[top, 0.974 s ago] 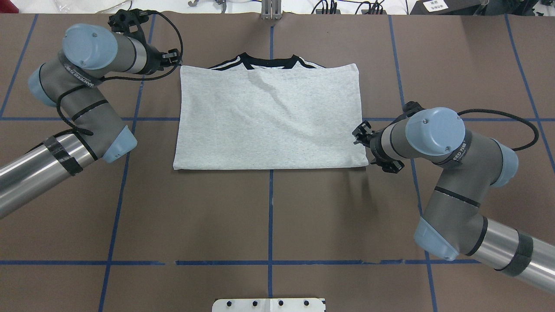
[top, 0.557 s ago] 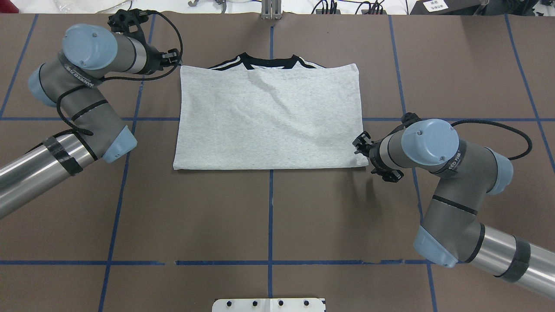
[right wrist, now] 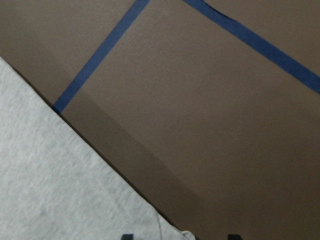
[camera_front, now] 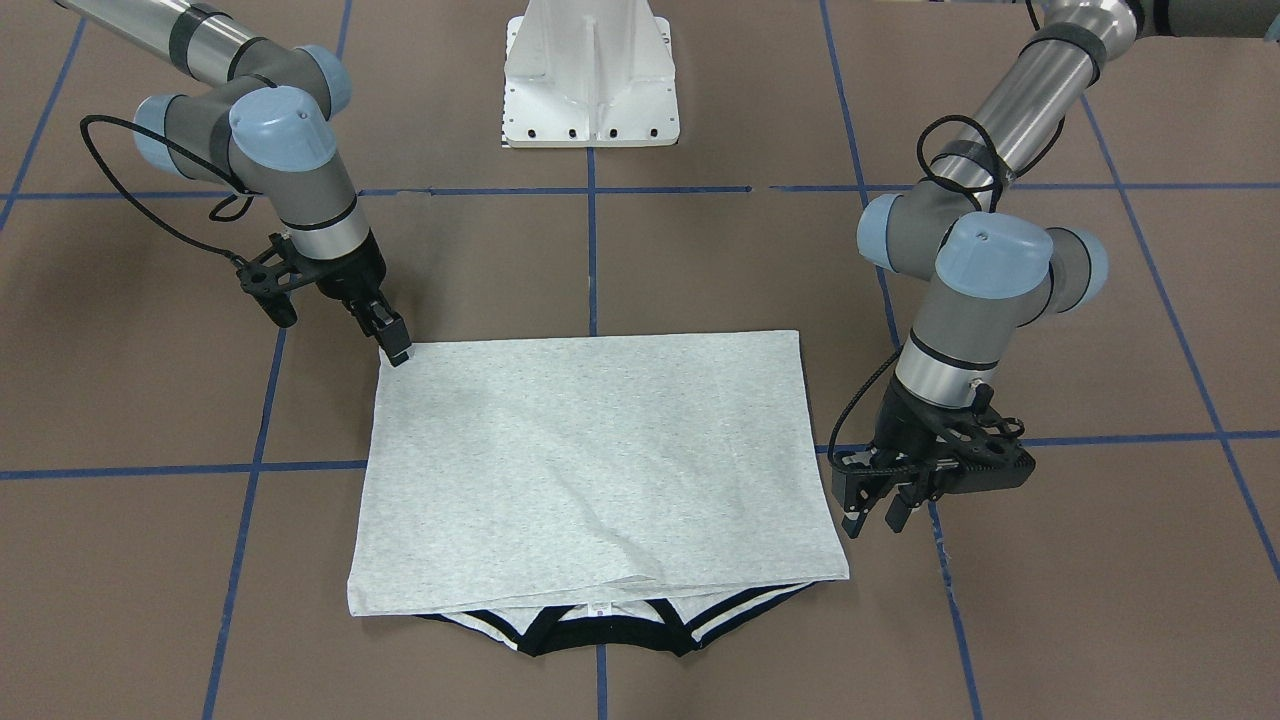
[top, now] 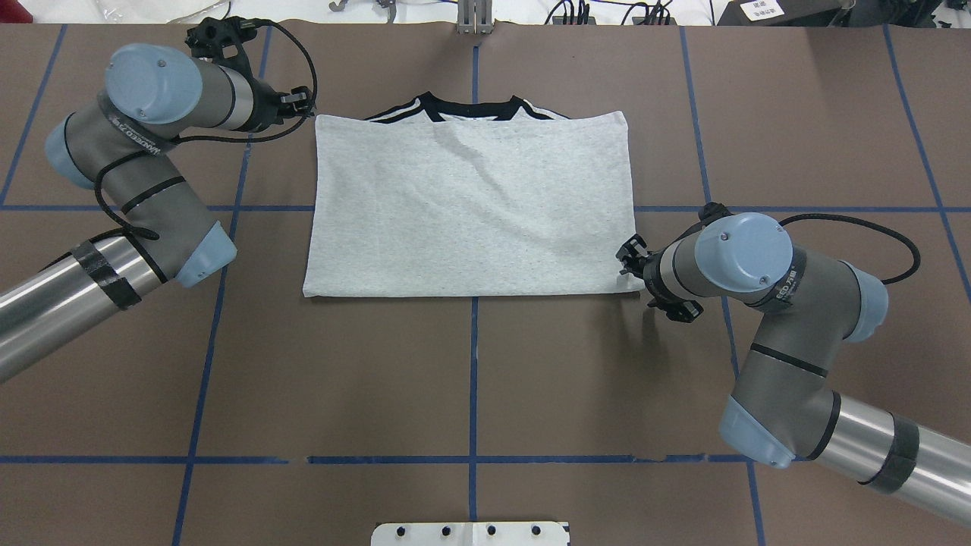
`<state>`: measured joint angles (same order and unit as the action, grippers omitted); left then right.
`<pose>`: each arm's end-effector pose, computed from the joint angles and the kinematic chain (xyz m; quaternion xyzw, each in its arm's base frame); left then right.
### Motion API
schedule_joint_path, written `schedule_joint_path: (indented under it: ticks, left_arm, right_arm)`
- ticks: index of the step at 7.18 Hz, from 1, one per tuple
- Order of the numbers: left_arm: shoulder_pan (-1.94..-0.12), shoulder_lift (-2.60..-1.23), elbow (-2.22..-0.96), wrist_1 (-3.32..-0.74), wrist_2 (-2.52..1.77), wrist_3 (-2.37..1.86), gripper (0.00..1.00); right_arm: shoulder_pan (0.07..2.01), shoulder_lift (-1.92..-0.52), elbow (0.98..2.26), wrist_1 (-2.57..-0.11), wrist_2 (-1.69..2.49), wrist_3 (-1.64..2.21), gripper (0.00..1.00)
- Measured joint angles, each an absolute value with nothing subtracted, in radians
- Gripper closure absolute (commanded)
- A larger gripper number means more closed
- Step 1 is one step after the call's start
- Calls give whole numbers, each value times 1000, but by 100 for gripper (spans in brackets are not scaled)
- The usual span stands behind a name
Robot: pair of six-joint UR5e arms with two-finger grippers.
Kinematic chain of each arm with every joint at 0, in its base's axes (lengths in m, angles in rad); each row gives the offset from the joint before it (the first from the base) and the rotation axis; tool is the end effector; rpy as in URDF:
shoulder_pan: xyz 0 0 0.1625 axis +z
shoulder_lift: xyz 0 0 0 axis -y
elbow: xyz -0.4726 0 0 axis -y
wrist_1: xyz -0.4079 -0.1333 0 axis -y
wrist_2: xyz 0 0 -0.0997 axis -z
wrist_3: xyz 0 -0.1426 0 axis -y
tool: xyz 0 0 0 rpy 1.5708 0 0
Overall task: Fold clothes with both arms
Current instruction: 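Move the right gripper to the folded corner nearest the robot and grasp it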
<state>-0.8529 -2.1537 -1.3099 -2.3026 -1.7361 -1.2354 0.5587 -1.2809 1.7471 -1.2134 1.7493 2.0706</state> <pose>0.4558 -0.6888 0.4108 0.2214 0.4552 -0.1803 0.8434 -0.5110 -0.4468 0.4543 -0.0699 -0.4009 0.4300 0.8059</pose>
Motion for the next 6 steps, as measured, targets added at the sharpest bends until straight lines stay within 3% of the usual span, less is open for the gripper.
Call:
schedule_joint_path:
  ticks: [1,2,6]
  left_arm:
    - [-853,-2146,-1320,-2302,-1736,-1235,42]
    - [-853,-2142,-1325,-2301,-1736,-1235,42]
    - [-853,-2132,-1334,-2300,-1735,-1234,42]
  right_arm:
    - [558,-1281,1746,-1213,1749,2074,87]
    - [558,-1278,1745,-1213,1748,2090,100]
    - [576,-1257,1756,-1216,1753,2131,100]
